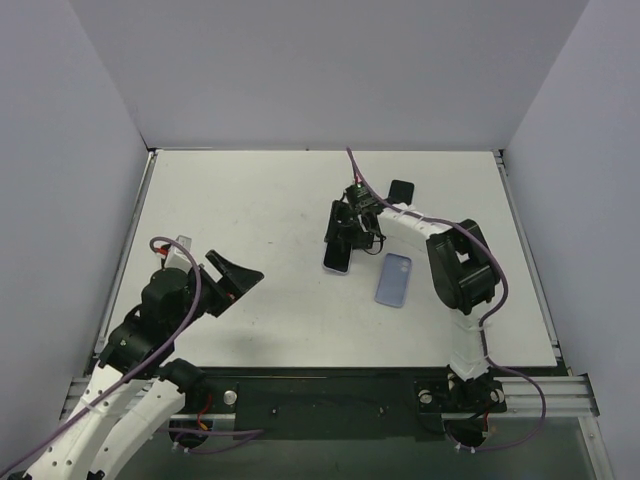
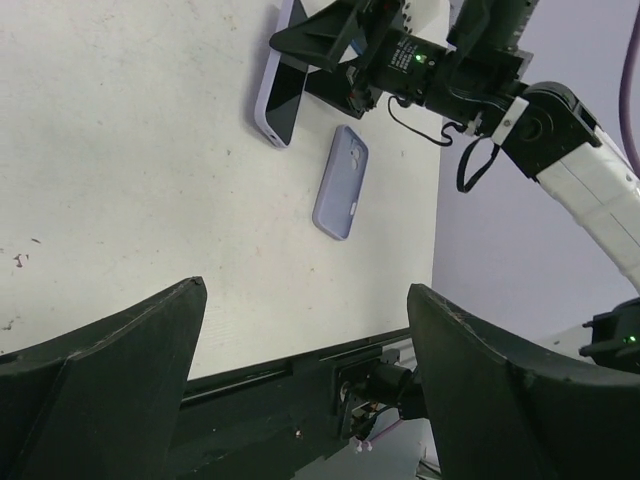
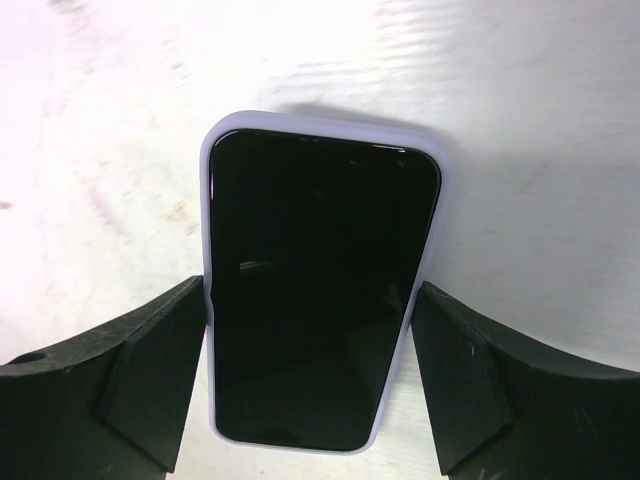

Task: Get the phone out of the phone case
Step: Pick up the phone at the center of the board.

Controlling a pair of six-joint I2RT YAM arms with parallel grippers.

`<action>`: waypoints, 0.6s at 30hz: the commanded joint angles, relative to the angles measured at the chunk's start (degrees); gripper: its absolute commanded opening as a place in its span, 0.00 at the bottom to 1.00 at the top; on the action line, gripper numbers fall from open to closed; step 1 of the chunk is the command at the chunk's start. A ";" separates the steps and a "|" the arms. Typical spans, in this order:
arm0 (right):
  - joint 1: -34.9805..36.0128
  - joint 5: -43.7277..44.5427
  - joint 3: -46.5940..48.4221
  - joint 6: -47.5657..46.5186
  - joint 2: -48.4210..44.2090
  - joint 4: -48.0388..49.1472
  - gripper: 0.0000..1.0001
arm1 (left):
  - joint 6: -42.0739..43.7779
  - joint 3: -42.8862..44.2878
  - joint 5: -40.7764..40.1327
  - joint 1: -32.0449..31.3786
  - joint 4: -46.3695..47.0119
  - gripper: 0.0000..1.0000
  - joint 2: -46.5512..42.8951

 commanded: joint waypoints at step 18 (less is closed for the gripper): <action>9.70 -16.79 -30.20 1.39 -23.09 35.68 0.00 | -1.55 -3.07 9.68 1.90 22.17 0.85 11.63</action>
